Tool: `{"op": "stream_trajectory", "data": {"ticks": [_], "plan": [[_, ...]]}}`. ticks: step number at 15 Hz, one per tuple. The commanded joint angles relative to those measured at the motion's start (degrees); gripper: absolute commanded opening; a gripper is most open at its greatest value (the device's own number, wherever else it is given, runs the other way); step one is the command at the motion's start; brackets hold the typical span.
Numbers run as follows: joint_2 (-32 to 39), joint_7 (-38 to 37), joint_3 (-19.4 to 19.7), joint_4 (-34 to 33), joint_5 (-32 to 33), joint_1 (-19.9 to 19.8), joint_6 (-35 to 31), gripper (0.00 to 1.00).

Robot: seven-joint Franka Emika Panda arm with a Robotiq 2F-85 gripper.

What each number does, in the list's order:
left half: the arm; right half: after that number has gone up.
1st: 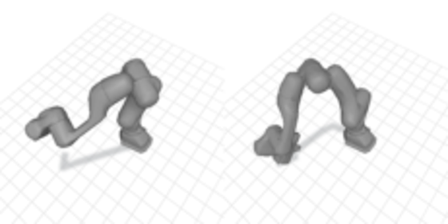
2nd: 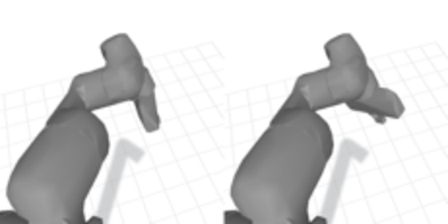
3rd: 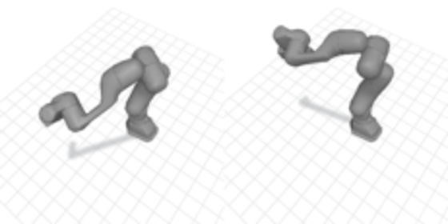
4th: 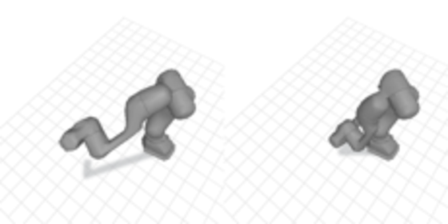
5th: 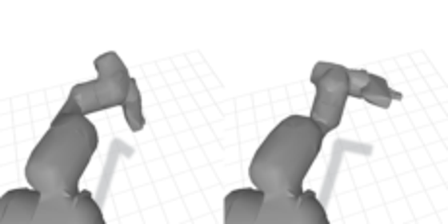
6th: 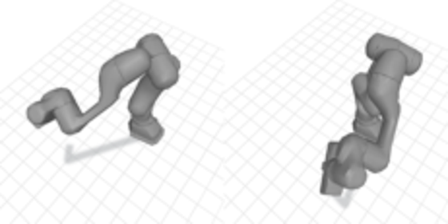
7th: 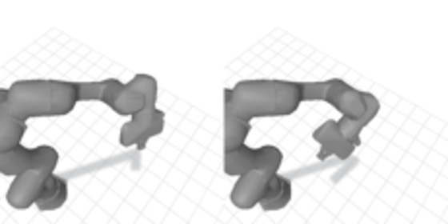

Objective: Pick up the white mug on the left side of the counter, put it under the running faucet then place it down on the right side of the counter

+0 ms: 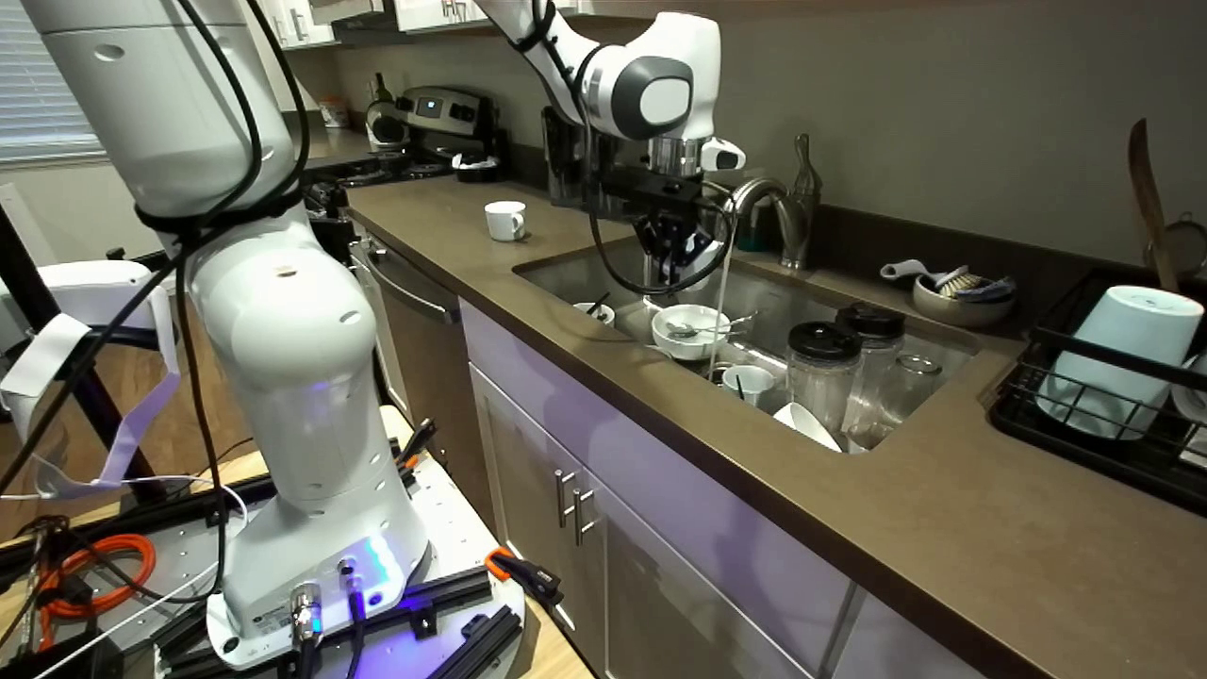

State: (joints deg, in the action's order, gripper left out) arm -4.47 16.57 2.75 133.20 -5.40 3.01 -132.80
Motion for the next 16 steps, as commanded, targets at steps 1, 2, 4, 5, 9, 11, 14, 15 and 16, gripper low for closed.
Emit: {"op": "stream_trajectory", "data": {"ticks": [1, 2, 4, 5, 9, 11, 14, 15, 16], "plan": [[2.3, 0.8, -0.2, -2.4, -0.6, -1.4, 2.3, 0.04], [3.0, 0.7, -0.2, -2.7, -0.5, -1.6, 2.4, 0.04], [4.4, 0.5, -0.4, -3.4, -0.1, -1.8, 2.3, 0.04], [5.0, 0.4, -0.5, -3.8, 0.4, -1.9, 1.9, 0.04], [7.1, -0.6, -0.6, -5.8, 2.2, -2.2, 1.8, 0.04], [7.9, -0.7, -0.5, -6.9, 3.0, -2.5, 1.9, 0.04], [9.1, -0.7, -0.5, -8.5, 4.0, -2.8, 1.8, 0.04], [9.5, -0.5, -0.5, -9.0, 4.1, -2.9, 1.6, 0.04], [9.9, -0.5, -0.6, -9.5, 4.2, -3.0, 1.7, 0.04]]}}
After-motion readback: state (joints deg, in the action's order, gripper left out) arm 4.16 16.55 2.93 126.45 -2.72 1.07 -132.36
